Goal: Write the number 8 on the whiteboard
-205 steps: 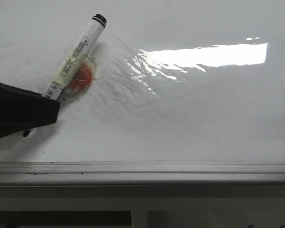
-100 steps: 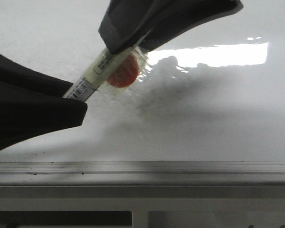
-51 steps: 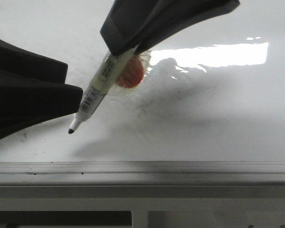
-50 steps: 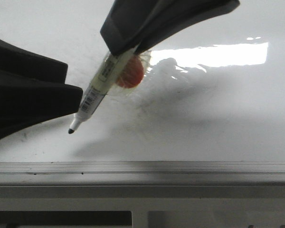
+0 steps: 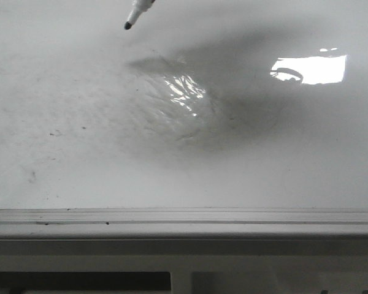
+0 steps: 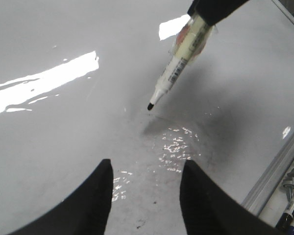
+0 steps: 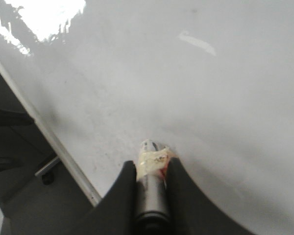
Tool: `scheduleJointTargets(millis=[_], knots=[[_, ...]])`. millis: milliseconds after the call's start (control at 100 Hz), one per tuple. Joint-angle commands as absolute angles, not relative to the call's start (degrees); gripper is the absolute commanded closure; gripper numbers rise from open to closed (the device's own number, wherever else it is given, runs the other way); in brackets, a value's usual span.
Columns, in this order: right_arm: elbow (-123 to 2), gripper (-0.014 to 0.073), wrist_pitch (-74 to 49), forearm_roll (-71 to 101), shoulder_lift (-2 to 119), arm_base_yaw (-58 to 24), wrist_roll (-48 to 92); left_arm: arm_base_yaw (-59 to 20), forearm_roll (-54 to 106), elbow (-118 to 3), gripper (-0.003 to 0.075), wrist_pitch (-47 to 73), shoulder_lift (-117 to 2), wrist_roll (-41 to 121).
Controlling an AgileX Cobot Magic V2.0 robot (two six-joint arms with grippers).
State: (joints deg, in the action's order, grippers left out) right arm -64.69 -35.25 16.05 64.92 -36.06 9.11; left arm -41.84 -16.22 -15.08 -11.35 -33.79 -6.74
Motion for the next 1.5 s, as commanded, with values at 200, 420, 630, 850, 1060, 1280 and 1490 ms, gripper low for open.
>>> scheduleJointTargets(millis=[200,420,630,850,1060,1280,1490], knots=[[-66.9,0.0653,-33.2,9.8,68.7,-33.9,6.6,-41.8,-13.8,-16.6,0.0416,-14.1,-33.3,-7.3],[-66.9,0.0654,-41.7,0.5,66.6,-33.9,-0.5,-41.8,-13.8,-16.6,0.0416,-14.1,-33.3,-7.3],[-66.0,0.0654,-43.4,1.5,65.6,-36.3,-1.1,-41.8,-14.0,-16.6,0.0416,-14.1,-33.3,-7.3],[-66.7,0.0654,-35.9,-2.0,67.3,-39.4,-5.4,-41.8,-13.2,-16.6,0.0416,-14.1,-33.3,-7.3],[-66.8,0.0654,-30.5,-5.7,65.1,-37.4,-8.9,-41.7,-13.1,-16.6,0.0416,-14.1,-33.3,-7.3],[-66.8,0.0654,-31.2,-4.2,65.7,-41.1,-8.9,-41.7,-13.1,-16.6,0.0416,-14.1,-33.3,-7.3],[-66.8,0.0657,-36.1,-2.4,62.8,-46.4,-8.9,-41.7,-16.2,-16.6,0.0416,-15.0,-35.3,-7.3]])
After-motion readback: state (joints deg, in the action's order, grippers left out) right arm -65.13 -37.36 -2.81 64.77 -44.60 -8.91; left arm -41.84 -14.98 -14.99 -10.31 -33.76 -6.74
